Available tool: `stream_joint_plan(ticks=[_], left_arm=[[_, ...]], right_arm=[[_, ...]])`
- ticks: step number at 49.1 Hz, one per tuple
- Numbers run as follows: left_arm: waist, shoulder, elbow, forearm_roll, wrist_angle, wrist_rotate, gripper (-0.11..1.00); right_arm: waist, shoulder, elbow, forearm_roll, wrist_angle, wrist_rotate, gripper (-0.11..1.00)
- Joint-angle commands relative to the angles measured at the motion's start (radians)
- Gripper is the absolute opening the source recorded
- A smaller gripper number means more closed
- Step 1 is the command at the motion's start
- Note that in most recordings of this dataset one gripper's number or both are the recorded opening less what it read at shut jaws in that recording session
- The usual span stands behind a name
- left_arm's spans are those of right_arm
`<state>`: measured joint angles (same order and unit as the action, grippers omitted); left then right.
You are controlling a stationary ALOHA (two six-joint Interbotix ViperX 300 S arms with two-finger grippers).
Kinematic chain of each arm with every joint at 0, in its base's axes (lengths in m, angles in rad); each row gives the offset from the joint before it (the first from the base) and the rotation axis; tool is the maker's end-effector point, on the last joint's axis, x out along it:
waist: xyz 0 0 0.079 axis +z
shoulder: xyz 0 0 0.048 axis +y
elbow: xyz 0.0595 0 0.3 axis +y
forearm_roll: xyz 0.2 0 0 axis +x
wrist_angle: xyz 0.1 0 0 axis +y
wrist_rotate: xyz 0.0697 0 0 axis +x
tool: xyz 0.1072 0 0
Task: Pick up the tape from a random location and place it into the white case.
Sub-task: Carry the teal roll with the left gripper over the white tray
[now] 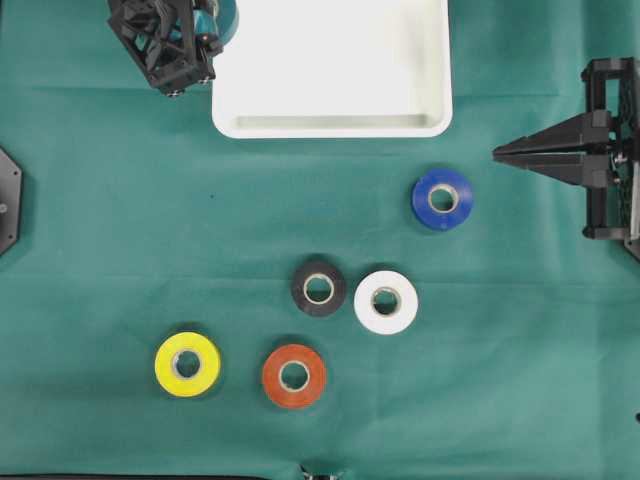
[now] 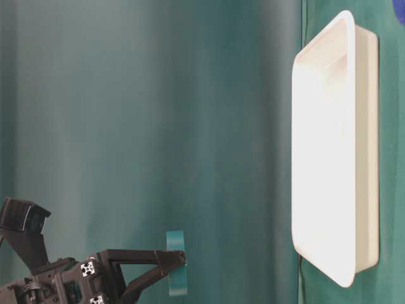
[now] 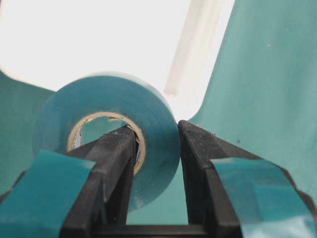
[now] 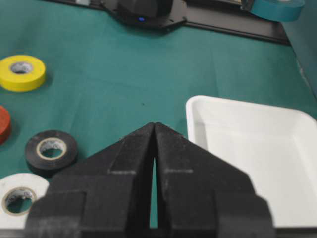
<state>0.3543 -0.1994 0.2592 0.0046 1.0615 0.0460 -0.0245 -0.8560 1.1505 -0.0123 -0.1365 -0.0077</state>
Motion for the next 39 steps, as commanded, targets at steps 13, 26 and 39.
stream_joint_plan(ticks=[13,26,39], left_arm=[[0.002,0.017,-0.037,0.002,-0.061,0.003,0.22],[-0.009,0.127,-0.15,0.002,-0.078,0.055,0.22],[-0.028,0.259,-0.307,0.002,-0.081,0.101,0.22]], right_arm=[[-0.003,0.003,-0.018,-0.002,-0.005,-0.002,0.0],[-0.005,0.003,-0.018,-0.002,0.003,-0.003,0.0],[-0.005,0.003,-0.018,-0.002,0.017,-0.003,0.0]])
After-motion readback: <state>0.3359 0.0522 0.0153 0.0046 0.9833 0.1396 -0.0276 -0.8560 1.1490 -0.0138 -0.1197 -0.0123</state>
